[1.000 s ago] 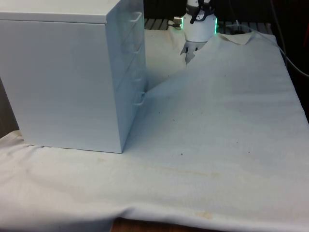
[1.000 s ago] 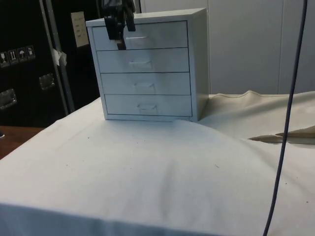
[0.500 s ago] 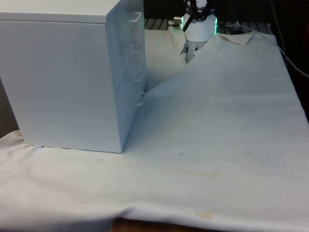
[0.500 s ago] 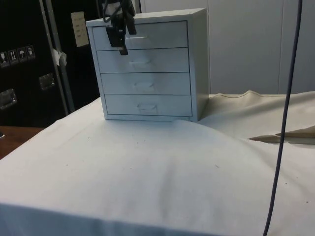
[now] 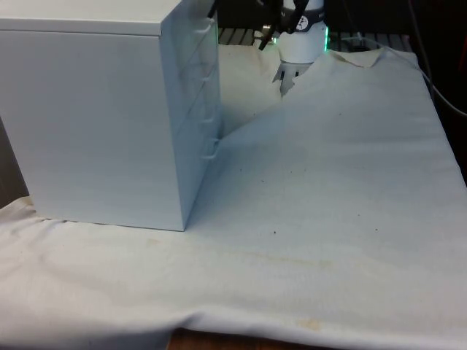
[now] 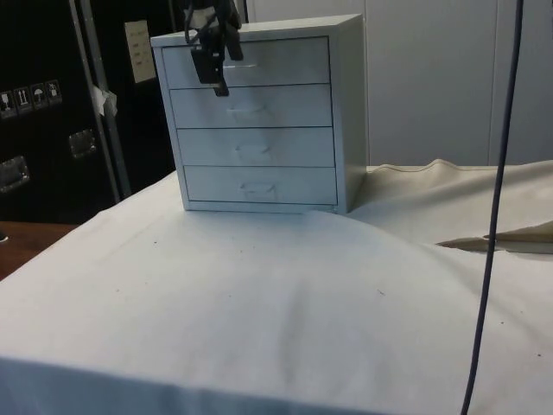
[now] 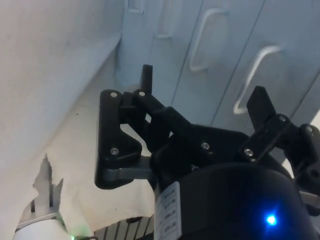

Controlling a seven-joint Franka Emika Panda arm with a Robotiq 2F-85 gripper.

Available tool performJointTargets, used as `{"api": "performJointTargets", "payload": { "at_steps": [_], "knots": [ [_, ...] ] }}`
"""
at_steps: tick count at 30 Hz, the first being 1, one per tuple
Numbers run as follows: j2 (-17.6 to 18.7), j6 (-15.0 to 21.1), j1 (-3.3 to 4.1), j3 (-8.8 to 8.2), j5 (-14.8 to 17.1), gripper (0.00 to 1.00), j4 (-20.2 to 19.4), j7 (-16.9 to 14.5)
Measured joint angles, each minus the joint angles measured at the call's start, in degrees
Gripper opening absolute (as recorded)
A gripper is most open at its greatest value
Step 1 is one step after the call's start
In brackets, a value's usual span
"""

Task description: Open the drawer, then close it.

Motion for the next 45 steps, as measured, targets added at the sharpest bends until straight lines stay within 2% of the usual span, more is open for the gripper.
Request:
{"api": "performJointTargets", "payload": {
  "at_steps": [5,11,18,23,37,40,41,42,44,45],
  "knots": [
    [0.57,0.69,-0.29,-0.63,0.0,1.0,0.06,-0.29],
    [0.57,0.69,-0.29,-0.92,0.0,1.0,0.06,-0.46],
    [0.86,0.8,-0.29,-0.86,0.06,1.0,-0.17,-0.46],
    [1.95,1.83,-0.57,-0.97,0.4,1.0,-0.4,-0.46],
    [1.89,1.78,-0.57,-0.97,0.4,0.99,-0.23,-0.4],
    [2.01,1.78,-0.57,-0.97,0.4,0.84,-0.23,-0.4],
    [2.01,1.78,-0.57,-0.97,0.34,0.72,-0.23,-0.34],
    [2.01,1.78,-0.57,-1.09,0.17,0.67,-0.17,-0.29],
    [2.01,1.78,-0.57,-1.2,0.0,0.58,-0.17,-0.29],
    [2.01,1.78,-0.57,-1.32,-0.06,0.58,-0.11,-0.29]
  ]
}}
